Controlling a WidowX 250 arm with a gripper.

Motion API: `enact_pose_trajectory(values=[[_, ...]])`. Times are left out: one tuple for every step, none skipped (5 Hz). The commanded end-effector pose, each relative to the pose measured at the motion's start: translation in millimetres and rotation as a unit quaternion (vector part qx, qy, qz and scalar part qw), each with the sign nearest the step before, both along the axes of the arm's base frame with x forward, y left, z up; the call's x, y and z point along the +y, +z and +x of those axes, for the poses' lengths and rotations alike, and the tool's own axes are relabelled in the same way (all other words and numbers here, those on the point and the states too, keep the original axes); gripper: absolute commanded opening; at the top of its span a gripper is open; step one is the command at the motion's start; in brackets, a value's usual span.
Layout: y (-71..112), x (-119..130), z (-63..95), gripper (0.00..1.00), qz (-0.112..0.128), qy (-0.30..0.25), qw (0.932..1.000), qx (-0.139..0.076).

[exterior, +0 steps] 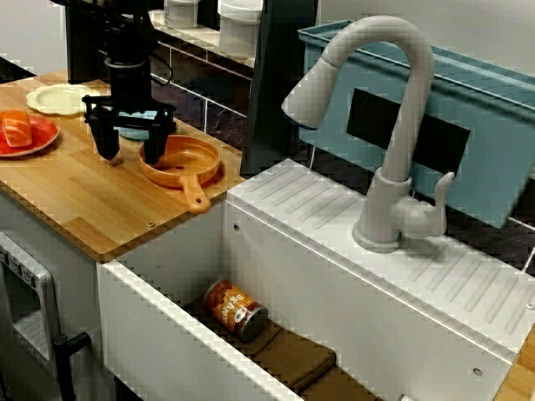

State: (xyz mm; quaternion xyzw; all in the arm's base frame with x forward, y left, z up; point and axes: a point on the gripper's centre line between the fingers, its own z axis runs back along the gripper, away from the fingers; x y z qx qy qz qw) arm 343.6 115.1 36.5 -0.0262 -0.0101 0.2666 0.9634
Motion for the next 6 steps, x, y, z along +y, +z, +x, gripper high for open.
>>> enact_pose_trajectory(values=[[13.7, 9.0, -0.3, 0.0, 0.002, 0.01, 0.9997, -0.024], [16.9, 11.8, 1.5, 0.0, 0.0, 0.012, 0.9997, -0.023], [21.1, 14.2, 2.1, 0.0, -0.006, 0.014, 0.9997, -0.017], [27.2, 14.6, -0.2, 0.0, -0.012, 0.01, 0.9997, -0.017], [42.1, 14.0, -5.3, 0.0, -0.018, 0.005, 0.9995, -0.026], [53.4, 15.5, -8.1, 0.0, -0.024, 0.001, 0.9993, -0.03]])
